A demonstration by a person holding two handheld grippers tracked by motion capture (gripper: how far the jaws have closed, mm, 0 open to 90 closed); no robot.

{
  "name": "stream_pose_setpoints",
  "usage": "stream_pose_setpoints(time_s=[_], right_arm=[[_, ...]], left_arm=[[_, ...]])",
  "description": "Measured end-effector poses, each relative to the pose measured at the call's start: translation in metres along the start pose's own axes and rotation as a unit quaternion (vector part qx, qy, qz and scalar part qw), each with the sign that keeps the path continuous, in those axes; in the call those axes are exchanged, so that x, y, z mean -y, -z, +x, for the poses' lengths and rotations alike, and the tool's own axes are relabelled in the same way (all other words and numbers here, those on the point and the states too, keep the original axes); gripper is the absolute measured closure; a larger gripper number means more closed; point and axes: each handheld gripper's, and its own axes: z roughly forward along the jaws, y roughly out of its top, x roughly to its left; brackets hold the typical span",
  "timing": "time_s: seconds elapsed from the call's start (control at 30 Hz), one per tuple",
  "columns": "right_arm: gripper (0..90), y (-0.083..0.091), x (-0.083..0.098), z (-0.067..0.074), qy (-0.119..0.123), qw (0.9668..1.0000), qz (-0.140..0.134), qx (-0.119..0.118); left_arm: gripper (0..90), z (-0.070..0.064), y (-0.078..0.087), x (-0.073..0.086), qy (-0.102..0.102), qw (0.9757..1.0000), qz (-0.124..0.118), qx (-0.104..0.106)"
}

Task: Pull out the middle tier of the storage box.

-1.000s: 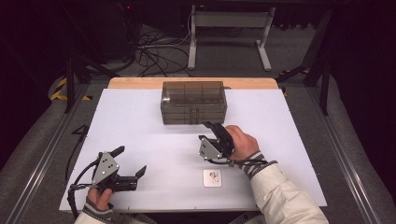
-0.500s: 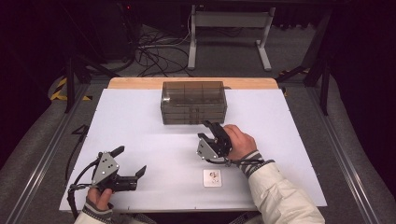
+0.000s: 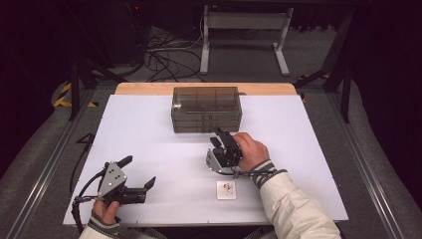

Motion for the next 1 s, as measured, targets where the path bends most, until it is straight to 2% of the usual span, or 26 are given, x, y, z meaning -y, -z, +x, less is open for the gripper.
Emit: stream_pose_setpoints(time_s=[0.3, 0.53, 0.7, 1.0], right_arm=[[56.9, -0.009, -0.003, 0.005, 0.008, 0.9996, 0.019, 0.017], [57.8, -0.017, -0.005, 0.007, 0.015, 0.9991, 0.032, 0.022], [60.2, -0.022, -0.009, 0.011, 0.03, 0.9986, 0.037, 0.025], [63.7, -0.03, -0.01, 0.014, 0.031, 0.9976, 0.051, 0.034]], left_arm=[[3.3, 0.001, 0.0, 0.0, -0.003, 1.0, 0.004, -0.004], [3.6, 0.002, 0.0, 0.0, 0.001, 1.0, 0.003, -0.003], [3.6, 0.002, 0.0, 0.0, 0.003, 1.0, 0.003, -0.002], [3.6, 0.002, 0.0, 0.0, 0.004, 1.0, 0.003, -0.004]])
